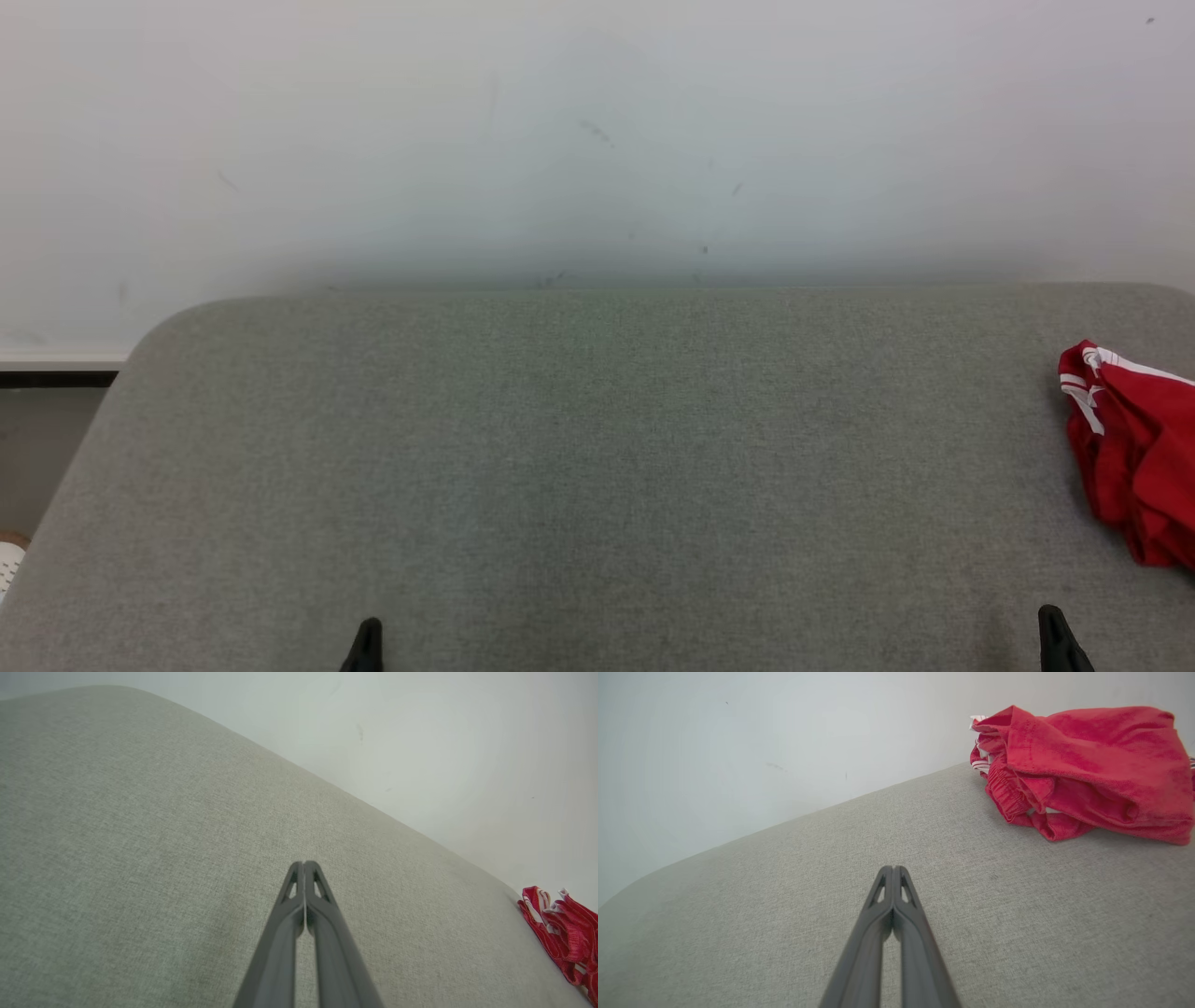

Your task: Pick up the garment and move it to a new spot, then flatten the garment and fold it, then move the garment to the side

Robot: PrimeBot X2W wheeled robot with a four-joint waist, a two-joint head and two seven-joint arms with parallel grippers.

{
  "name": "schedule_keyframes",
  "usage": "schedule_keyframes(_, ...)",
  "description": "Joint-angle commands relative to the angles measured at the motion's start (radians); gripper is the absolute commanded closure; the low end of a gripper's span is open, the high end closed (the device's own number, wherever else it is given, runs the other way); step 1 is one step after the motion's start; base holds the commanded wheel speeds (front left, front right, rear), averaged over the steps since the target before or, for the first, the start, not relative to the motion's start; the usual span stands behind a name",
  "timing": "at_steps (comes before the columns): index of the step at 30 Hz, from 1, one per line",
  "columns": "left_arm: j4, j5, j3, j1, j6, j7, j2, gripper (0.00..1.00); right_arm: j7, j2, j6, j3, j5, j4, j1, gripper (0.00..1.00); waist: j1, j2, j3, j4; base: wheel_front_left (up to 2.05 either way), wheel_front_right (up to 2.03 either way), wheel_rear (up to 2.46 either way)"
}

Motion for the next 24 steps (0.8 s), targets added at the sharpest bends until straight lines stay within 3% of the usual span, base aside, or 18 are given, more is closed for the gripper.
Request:
schedule_keyframes(1,-0.009,-0.05,0.009,-0.03,-0.006,0.009,0.012,1.0,0.007,-0.003,0.0,-0.007,0.046,-0.02,-0.033,1.0,0.0,0.0,0.0,0.0,0.0,0.0,0.0)
schedule_keyframes(24,0.002,-0.373,0.055,-0.084,-0.033,0.084,0.022,1.0,0.089,-0.001,-0.001,-0.023,0.372,-0.027,-0.081,1.0,0.0,0.0,0.007,-0.001,0.0,0.0,0.0)
